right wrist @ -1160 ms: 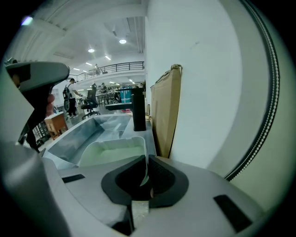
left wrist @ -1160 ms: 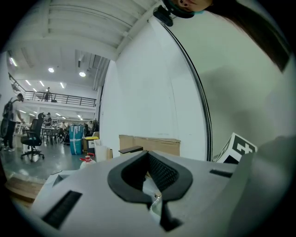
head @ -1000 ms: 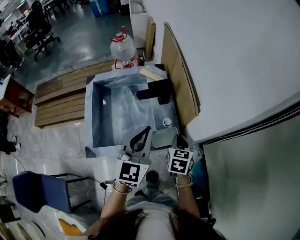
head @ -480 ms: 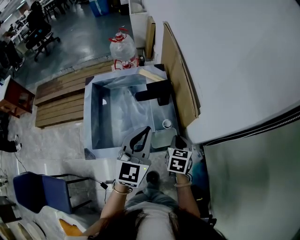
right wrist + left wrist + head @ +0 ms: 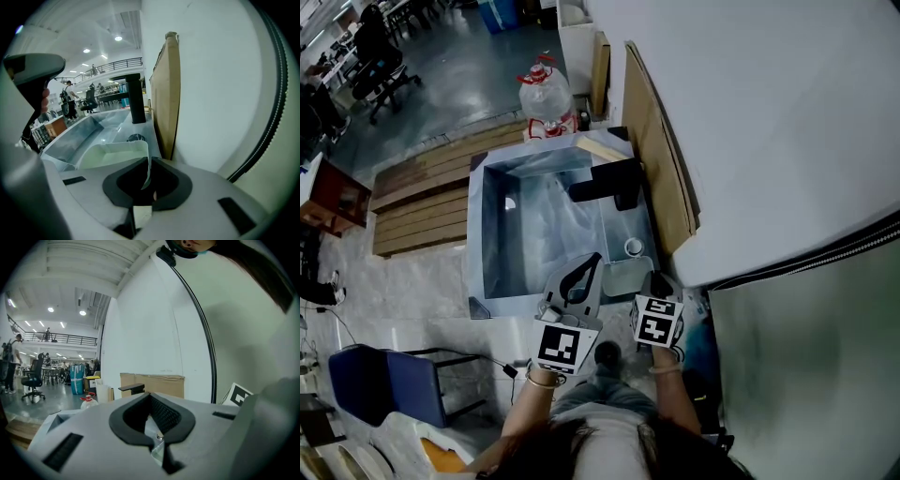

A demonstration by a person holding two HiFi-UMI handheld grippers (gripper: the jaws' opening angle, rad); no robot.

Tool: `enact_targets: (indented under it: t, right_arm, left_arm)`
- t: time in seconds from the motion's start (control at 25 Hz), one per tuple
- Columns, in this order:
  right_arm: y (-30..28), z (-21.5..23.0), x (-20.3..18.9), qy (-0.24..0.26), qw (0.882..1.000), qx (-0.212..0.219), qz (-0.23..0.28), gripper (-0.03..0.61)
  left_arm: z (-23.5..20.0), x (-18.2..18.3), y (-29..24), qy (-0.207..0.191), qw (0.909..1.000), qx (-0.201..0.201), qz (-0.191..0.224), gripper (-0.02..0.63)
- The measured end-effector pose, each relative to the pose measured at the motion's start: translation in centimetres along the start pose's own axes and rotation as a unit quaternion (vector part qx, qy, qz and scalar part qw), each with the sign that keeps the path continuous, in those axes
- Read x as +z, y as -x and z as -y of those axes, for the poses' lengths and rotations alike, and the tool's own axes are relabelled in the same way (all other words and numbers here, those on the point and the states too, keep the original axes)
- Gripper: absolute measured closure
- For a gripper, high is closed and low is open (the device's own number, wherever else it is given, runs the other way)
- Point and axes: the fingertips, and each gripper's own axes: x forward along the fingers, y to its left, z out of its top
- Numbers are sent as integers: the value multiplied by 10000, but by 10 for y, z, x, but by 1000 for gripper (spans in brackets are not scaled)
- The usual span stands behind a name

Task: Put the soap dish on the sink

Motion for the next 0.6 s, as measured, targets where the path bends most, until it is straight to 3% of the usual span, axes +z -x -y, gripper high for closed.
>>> enact_targets:
  t: [0.32, 0.6]
  right_arm:
    - [5, 0, 3, -62, 9999, 69, 85, 538]
    - [15, 0, 12, 188, 9995, 8, 272, 531]
  left_arm:
    - [2, 6, 2, -113, 9998, -26, 144, 606]
    - [2, 13, 10, -239, 9993, 15, 279, 606]
